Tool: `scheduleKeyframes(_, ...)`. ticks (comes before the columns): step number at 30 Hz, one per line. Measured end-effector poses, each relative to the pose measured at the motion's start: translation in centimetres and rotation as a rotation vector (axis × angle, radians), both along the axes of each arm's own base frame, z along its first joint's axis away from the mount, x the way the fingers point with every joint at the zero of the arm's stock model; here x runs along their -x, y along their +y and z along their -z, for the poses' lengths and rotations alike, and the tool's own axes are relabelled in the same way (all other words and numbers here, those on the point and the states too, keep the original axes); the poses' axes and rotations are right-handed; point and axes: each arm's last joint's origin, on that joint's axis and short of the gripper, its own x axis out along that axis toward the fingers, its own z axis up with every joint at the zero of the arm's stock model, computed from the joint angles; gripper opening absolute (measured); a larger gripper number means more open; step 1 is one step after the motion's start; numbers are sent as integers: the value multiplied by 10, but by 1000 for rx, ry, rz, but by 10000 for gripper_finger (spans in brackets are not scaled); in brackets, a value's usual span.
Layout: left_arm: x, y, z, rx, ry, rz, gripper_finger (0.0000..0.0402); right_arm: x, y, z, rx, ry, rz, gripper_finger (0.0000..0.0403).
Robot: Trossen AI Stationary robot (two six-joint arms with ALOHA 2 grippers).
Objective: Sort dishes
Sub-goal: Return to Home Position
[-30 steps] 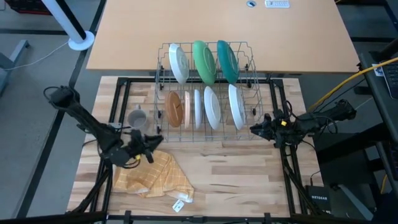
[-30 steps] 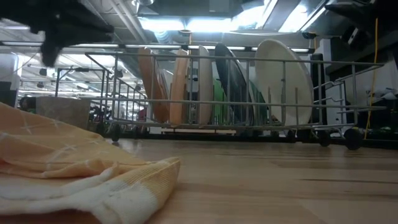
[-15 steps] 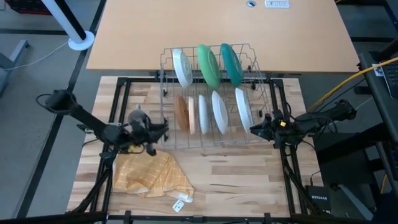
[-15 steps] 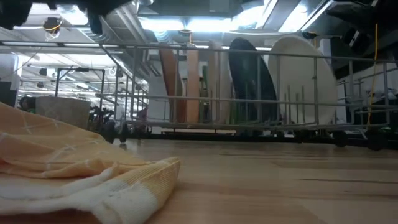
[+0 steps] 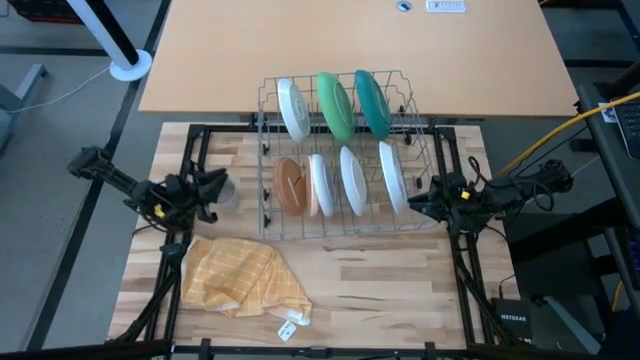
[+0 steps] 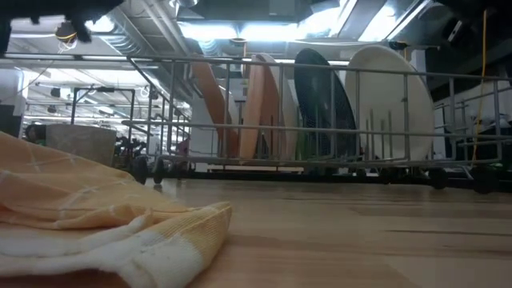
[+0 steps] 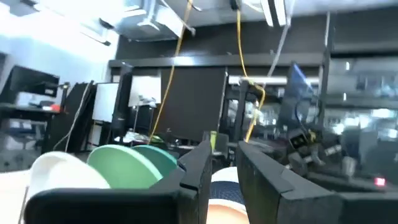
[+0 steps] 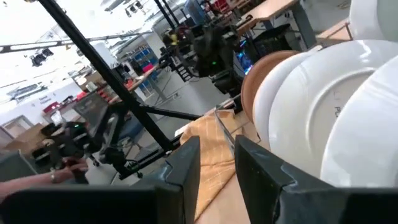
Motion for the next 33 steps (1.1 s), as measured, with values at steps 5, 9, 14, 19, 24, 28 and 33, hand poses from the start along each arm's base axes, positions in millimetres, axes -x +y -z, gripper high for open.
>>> scheduleKeyframes(5, 16, 9, 19, 82, -61, 37, 68, 10, -5, -1, 25, 39, 0, 104)
scheduleKeyframes(9, 17, 9, 26, 40, 14, 59, 68, 21, -11, 4, 33, 70, 55, 104)
scheduleKeyframes(14, 19, 10, 31, 38, 56, 68, 68, 35, -20, 10, 53, 91, 159, 104)
scheduleKeyframes(19, 25, 14, 29, 42, 58, -5, 68, 48, -26, 16, 57, 97, 168, 104)
scheduleKeyframes(24, 33, 21, 28, 130, 61, -134, 68, 53, -28, 23, 83, 146, 167, 104)
scheduleKeyframes(28, 36, 24, 29, 237, 37, -184, 68, 50, -27, 32, 102, 186, 152, 104)
scheduleKeyframes(33, 33, 23, 33, 214, 93, -209, 68, 40, -22, 48, 106, 210, 137, 104)
